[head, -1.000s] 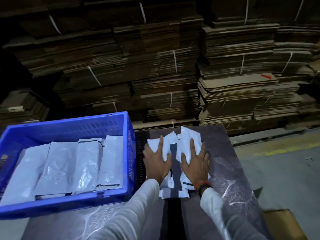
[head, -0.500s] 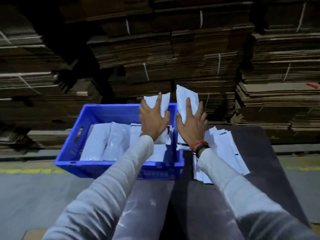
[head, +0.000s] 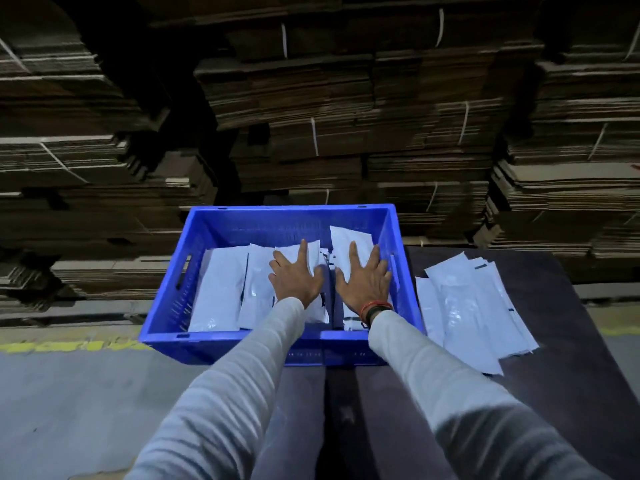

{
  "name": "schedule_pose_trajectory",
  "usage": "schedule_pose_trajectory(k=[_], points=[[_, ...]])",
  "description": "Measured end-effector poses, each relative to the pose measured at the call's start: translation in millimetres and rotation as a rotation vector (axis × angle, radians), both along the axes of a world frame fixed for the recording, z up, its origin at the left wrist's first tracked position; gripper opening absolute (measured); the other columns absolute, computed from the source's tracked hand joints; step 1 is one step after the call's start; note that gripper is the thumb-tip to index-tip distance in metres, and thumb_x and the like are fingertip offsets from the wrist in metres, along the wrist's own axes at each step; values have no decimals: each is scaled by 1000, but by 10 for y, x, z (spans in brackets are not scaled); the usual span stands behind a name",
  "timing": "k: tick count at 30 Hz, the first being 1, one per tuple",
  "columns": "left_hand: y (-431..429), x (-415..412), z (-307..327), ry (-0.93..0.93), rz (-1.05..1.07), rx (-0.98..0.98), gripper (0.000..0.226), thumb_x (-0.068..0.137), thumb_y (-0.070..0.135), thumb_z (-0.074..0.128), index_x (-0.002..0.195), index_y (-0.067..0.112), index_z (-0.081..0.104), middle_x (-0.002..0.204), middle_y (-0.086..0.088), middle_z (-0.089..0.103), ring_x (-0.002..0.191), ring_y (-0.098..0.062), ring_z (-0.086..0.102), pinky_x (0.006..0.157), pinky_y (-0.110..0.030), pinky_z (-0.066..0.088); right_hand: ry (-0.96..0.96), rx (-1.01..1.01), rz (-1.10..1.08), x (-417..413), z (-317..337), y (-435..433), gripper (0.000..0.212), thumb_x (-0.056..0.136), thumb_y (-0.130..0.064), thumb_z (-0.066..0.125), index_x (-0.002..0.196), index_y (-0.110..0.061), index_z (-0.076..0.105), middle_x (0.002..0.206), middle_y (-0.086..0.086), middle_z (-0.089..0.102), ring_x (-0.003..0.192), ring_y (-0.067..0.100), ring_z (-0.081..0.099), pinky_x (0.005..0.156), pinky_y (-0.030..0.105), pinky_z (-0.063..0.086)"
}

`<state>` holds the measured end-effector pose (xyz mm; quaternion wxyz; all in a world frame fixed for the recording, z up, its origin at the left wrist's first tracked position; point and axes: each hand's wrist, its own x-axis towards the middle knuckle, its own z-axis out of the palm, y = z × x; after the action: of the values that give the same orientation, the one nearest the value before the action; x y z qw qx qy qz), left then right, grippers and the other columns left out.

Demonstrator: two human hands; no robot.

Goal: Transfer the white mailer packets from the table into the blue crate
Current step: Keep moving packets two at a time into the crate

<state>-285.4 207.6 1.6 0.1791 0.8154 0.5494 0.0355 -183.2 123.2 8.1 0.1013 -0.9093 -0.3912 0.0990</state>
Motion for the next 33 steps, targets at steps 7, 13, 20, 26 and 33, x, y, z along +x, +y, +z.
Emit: schedule_pose_trajectory(k=[7,13,20,26,33], points=[[125,268,-390,83,-80,-164,76,97,60,27,155,28,-9,159,-21,-22,149,-41,-12,118,-55,8,134,-169,48,97,-408,99,77,96,-54,35,155,-22,-4,159,19,-18,147,41,-6,116,55,12],[104,258,-593,118,-135,-212,76,97,61,24,156,26,-9,158,-18,-27,148,-36,-20,119,-54,-2,283,-269,87,162,-580,144,73,98,-55,28,155,-24,-5,159,17,-20,147,39,-13,119,55,5],[-67,355,-230,-136,-83,-4,71,98,59,25,156,28,-1,162,-16,-15,150,-36,-11,118,-56,4,156,27,139,200,-201,9,70,98,-45,34,155,-26,-3,162,12,-13,149,31,-10,118,51,8],[-424,723,341,-399,-161,98,67,98,56,35,156,31,11,165,-10,-5,151,-33,-2,119,-49,13,11,336,181,689,342,-527,71,97,-47,40,155,-25,5,163,10,-2,150,28,0,117,50,17],[-1237,1533,580,-565,-366,45,68,89,21,50,152,9,29,158,-18,24,147,-34,20,120,-40,19,-18,233,3,1815,173,-1439,78,91,-40,56,155,-21,15,161,17,12,147,37,13,111,50,28]])
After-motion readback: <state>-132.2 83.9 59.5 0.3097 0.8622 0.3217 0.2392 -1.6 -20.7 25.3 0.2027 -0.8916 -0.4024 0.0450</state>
